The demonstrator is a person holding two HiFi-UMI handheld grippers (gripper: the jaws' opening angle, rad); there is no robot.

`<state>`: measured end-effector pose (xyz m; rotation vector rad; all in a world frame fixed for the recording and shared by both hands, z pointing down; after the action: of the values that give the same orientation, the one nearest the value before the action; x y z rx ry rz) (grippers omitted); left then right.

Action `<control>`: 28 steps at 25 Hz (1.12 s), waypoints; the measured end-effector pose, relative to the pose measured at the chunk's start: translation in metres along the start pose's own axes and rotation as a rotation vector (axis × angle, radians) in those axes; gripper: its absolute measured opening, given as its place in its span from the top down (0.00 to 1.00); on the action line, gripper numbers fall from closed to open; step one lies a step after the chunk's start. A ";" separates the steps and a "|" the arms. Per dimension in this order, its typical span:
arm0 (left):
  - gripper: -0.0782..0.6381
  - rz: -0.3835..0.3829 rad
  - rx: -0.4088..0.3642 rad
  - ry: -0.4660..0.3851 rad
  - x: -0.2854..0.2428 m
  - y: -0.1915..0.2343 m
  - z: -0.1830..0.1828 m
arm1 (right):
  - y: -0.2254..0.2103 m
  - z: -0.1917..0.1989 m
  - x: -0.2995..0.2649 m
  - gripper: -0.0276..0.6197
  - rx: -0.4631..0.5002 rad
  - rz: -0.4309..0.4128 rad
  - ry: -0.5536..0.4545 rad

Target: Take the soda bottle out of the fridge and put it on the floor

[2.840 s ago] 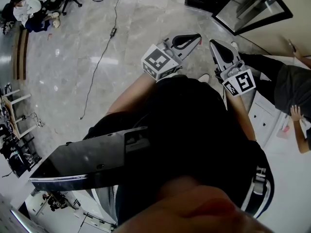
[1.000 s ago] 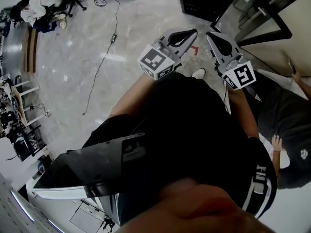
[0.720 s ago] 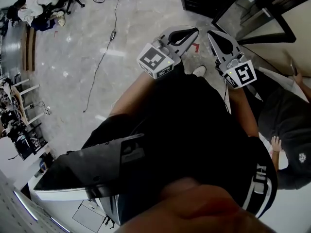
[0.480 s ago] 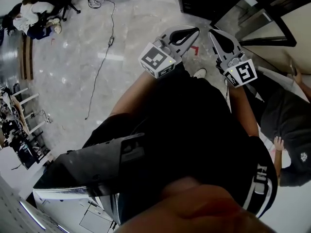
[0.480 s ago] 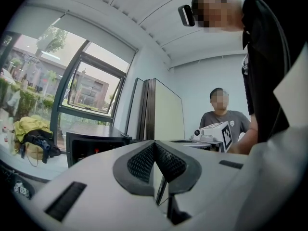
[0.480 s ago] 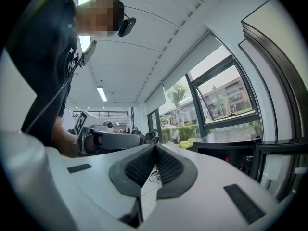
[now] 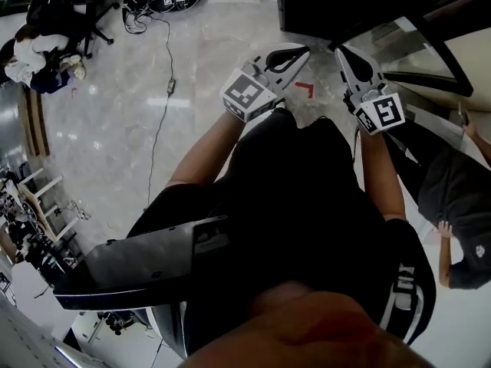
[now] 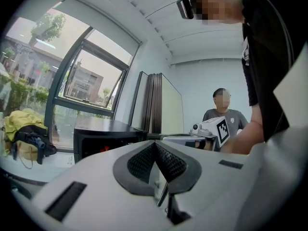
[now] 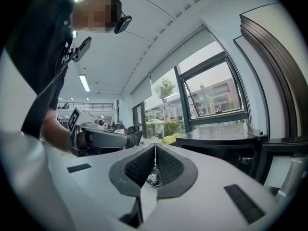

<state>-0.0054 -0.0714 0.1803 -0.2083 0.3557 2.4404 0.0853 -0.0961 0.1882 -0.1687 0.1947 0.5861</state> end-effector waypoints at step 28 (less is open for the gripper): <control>0.90 -0.243 0.061 -0.042 -0.196 0.207 0.166 | -0.260 0.185 -0.190 0.63 -0.002 0.246 -0.007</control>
<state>0.0059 -0.2907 0.4262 -0.1640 0.3632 2.1881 0.1008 -0.3709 0.4379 -0.1459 0.2093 0.8311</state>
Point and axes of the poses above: the fingertips, and each gripper's own axes: x backward along the fingers, y to its left, z out of its underside, the point moved 2 cm from there along x, backward along the fingers, and after that the axes turned 9 degrees about y, right-handed, at the moved point
